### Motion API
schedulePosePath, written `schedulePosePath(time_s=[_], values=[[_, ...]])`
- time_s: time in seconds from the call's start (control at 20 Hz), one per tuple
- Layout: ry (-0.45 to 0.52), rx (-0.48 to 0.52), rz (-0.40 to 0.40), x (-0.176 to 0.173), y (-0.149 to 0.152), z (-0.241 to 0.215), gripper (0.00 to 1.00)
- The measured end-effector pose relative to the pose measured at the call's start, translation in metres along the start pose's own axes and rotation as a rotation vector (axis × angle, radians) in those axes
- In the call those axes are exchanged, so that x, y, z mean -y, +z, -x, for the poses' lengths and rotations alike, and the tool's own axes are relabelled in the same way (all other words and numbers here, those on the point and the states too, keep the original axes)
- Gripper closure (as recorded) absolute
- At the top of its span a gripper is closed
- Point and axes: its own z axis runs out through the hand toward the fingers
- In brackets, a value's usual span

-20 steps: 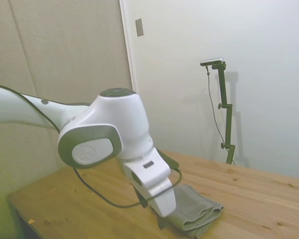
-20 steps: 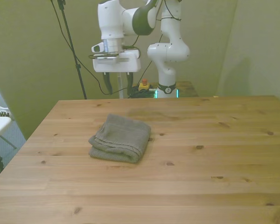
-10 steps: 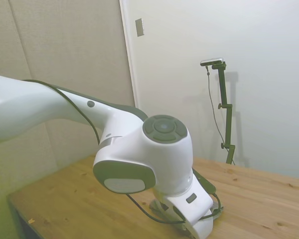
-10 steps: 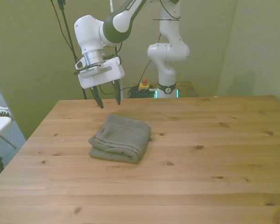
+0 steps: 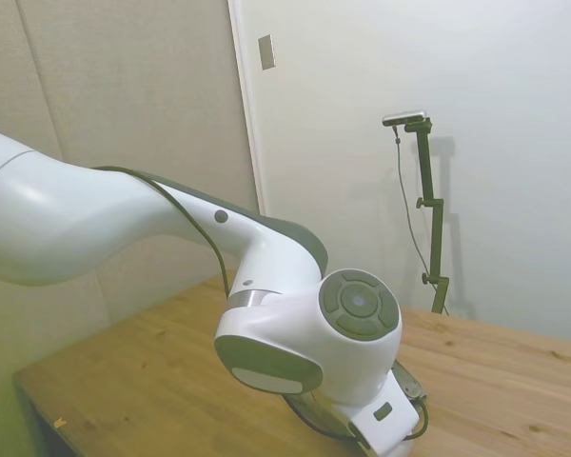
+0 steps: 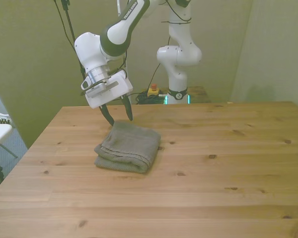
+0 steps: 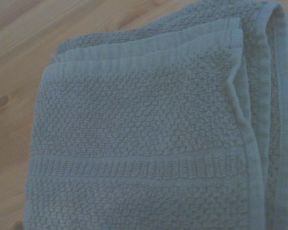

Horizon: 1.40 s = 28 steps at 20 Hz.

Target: Unfold the towel

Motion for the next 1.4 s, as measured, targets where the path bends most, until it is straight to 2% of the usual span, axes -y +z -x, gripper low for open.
schedulePosePath(time_s=[0.15,0.2,0.5,0.8,1.4], values=[[-0.001,0.011,0.010,0.002,0.010,-0.002,0.00],[-0.005,0.012,0.012,0.003,0.012,-0.002,1.00],[-0.026,0.022,0.004,0.018,0.022,-0.002,1.00],[-0.025,0.026,0.014,0.018,0.030,-0.004,1.00],[-0.031,0.015,0.010,0.022,0.025,-0.008,1.00]])
